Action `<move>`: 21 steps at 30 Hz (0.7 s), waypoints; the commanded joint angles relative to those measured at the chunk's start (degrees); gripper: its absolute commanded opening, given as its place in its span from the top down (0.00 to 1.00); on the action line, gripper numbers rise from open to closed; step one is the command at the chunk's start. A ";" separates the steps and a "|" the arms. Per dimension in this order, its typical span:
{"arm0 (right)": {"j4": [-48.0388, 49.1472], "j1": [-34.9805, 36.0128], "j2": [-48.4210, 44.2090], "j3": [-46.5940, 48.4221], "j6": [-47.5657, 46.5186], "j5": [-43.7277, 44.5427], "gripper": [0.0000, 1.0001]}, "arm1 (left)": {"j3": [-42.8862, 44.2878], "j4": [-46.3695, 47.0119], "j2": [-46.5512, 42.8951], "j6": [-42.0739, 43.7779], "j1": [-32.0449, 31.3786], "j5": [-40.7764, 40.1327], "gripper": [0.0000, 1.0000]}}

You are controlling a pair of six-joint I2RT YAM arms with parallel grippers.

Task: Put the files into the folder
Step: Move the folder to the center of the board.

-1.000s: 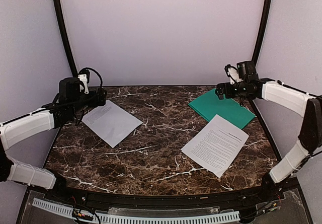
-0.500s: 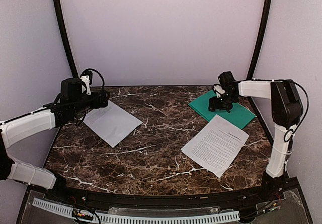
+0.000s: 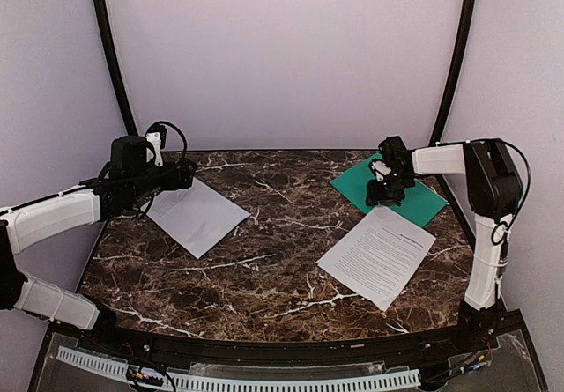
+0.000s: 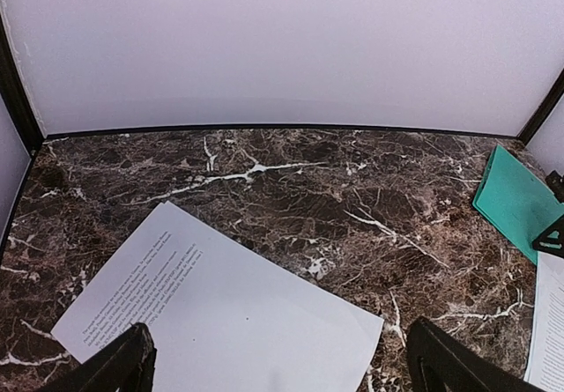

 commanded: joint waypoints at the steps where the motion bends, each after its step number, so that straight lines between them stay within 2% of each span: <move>1: -0.94 0.18 -3.03 -4.32 0.85 -1.77 0.53 | 1.47 -0.94 -0.38 -0.20 -0.28 0.52 0.00; 6: -0.47 0.26 -7.11 -8.88 2.00 -2.28 0.58 | 1.27 -0.90 -0.25 -0.32 -0.32 0.62 0.00; 21: 0.39 2.96 -18.73 -22.45 5.88 -2.96 0.64 | 0.54 -0.87 -1.26 -0.65 -0.45 0.94 0.00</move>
